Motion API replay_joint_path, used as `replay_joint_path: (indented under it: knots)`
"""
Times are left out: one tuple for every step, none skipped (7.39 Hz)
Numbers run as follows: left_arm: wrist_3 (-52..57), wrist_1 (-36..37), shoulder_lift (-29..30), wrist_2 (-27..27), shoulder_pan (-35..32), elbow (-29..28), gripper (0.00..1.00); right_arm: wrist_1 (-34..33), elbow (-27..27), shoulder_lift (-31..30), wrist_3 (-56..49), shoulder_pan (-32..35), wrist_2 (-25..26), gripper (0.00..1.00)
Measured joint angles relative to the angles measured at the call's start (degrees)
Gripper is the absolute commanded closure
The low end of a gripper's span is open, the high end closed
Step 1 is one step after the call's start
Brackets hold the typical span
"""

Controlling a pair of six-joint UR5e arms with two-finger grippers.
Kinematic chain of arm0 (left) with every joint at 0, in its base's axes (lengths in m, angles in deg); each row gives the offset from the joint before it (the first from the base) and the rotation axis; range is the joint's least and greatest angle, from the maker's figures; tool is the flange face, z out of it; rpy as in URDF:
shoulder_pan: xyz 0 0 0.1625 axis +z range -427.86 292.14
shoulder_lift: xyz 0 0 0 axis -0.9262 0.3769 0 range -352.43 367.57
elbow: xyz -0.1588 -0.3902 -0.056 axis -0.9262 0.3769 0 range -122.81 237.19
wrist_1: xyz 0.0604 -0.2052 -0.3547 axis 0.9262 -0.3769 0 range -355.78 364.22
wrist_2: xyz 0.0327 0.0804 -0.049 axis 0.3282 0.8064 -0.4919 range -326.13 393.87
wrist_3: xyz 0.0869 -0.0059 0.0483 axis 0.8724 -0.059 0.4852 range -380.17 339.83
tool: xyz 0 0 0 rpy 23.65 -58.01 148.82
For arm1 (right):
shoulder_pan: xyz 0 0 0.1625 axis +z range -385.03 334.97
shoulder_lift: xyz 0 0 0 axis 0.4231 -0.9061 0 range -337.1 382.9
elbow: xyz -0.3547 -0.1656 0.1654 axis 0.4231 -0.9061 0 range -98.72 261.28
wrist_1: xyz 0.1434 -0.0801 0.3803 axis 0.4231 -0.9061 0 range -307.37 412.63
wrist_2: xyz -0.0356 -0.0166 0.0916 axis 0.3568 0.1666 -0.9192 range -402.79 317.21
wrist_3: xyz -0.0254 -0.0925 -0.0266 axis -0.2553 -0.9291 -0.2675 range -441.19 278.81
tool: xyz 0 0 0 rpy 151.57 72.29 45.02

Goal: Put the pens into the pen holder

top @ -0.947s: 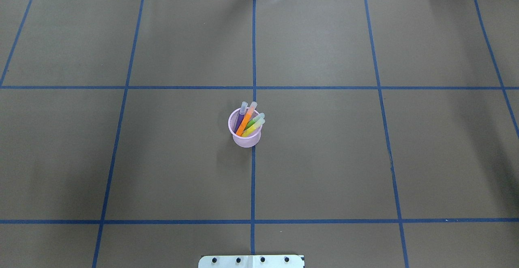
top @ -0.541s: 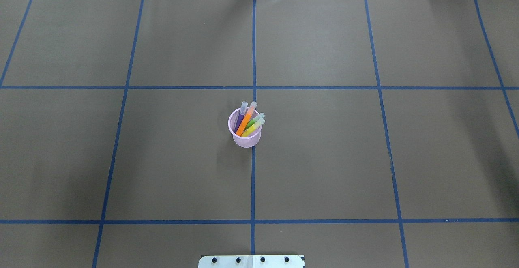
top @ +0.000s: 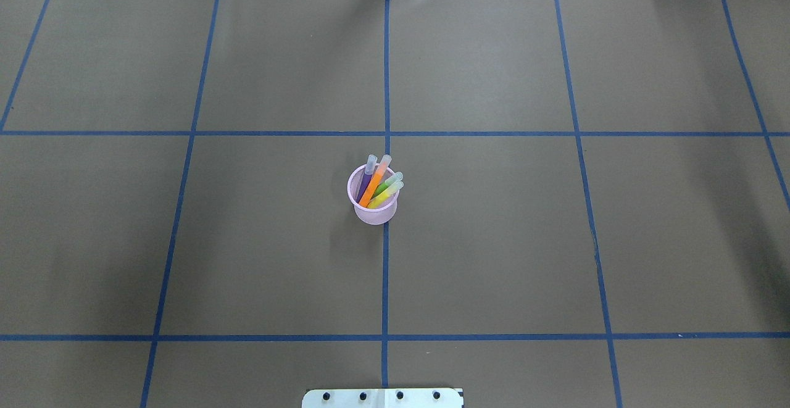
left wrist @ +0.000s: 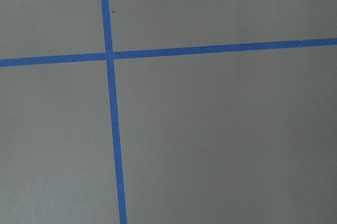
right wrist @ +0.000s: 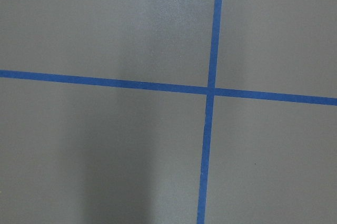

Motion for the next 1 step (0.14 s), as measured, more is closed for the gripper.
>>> replay_joint_path:
  knots:
    - [0.0,0.0,0.0,0.0,0.0,0.0,0.01,0.0,0.1,0.0,0.0,0.0,0.0,0.01]
